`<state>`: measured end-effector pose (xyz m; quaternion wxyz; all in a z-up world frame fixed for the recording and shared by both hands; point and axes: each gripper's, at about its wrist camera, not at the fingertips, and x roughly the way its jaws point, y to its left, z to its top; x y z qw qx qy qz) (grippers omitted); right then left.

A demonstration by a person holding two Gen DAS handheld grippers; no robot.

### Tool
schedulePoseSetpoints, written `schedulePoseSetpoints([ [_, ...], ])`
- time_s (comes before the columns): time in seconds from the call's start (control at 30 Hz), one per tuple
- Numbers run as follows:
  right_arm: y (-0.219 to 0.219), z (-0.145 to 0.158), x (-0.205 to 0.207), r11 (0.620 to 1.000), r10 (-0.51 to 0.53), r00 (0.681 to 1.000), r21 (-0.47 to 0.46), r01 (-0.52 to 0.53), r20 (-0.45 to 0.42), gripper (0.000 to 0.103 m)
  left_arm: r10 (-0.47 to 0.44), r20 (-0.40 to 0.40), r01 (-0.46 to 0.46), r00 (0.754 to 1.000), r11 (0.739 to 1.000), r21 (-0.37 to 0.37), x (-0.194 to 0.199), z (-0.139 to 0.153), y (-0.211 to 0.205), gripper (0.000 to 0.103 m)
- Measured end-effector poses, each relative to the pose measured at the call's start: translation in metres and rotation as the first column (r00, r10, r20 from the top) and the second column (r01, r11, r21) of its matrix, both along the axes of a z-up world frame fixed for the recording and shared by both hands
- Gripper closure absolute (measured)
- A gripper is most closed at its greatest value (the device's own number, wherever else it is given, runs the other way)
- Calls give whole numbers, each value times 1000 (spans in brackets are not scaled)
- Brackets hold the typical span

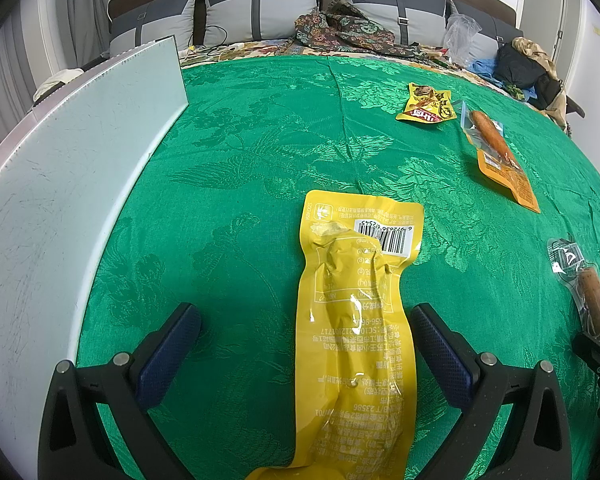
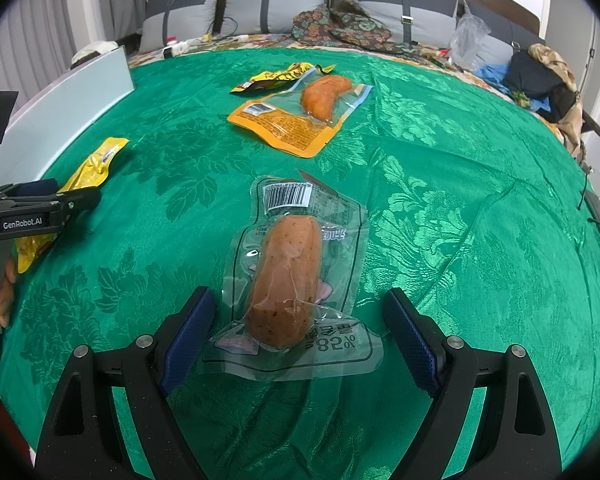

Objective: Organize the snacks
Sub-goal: 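Hold both grasped packets above the bedspread, then carry the yellow packet with left tool into the box while right tool drops sausage bag there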

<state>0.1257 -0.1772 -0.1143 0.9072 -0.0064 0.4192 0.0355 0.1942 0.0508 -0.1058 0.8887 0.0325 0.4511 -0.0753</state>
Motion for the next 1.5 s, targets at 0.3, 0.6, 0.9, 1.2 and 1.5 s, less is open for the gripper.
schedulePoseSetpoints([
  [0.3,-21,8,2,992,9,996,123,3,-93,15,-130,-99,133,987,991,25,-10,1,-12,0],
  [0.6,-5,13,31,998,-47,974,39,57,-219,40,-135,-142,135,981,991,-13,-26,20,-12,63],
  [0.9,-51,36,4,932,-75,962,325,161,-261,57,-91,-148,34,985,937,-348,-72,59,43,64],
  [1.2,67,142,21,909,191,977,393,-140,-91,57,16,-7,-17,1000,919,-394,-89,148,142,64],
  [1.5,265,193,42,778,489,872,437,-452,32,55,334,-35,-332,942,914,-232,-96,133,285,62],
])
